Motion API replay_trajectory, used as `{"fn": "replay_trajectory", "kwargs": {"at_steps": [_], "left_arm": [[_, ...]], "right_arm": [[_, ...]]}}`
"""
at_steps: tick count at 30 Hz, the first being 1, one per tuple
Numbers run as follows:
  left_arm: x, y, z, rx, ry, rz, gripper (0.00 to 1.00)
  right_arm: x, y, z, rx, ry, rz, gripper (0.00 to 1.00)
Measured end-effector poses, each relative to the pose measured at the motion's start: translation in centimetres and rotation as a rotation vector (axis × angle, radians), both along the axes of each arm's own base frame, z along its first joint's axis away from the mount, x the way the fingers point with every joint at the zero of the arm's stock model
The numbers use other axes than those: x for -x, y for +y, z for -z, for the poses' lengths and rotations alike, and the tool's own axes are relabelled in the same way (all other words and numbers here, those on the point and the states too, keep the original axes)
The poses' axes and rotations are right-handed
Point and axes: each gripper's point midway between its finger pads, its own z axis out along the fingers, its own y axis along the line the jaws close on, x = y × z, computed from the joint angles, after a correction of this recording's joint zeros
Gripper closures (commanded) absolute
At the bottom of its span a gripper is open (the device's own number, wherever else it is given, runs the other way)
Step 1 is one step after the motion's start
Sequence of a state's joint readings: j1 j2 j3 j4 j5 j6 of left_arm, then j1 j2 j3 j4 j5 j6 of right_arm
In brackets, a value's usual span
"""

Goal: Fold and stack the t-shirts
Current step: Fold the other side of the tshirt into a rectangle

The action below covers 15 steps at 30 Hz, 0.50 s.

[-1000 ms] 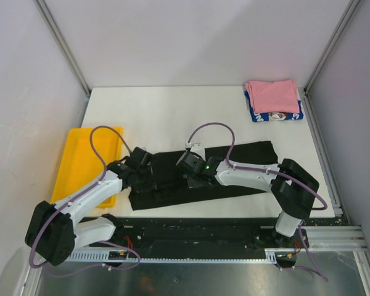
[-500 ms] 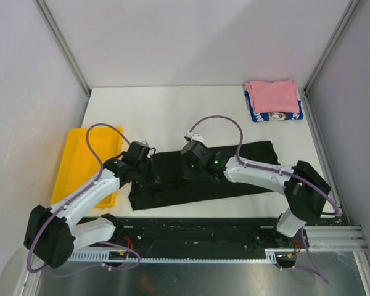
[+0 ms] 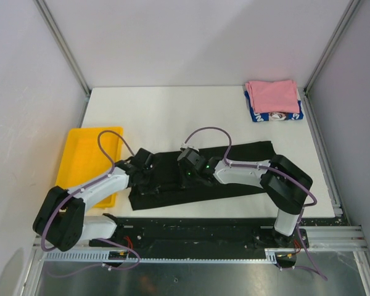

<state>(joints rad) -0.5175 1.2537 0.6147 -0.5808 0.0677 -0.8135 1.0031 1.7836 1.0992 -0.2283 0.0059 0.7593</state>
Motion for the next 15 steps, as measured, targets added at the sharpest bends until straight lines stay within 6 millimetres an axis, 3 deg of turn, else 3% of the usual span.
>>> {"fn": "replay_trajectory", "kwargs": {"at_steps": [5, 10, 15], "left_arm": [[-0.4, 0.3, 0.4, -0.016, -0.013, -0.010, 1.00], [-0.4, 0.4, 0.4, -0.014, -0.016, -0.012, 0.99], [-0.8, -0.1, -1.9, 0.043, -0.090, -0.011, 0.84]], "right_arm": [[0.7, -1.6, 2.2, 0.055, 0.026, 0.013, 0.85], [0.6, -1.7, 2.3, 0.057, 0.023, 0.022, 0.85], [0.4, -1.5, 2.2, 0.048, 0.020, 0.023, 0.85]]}}
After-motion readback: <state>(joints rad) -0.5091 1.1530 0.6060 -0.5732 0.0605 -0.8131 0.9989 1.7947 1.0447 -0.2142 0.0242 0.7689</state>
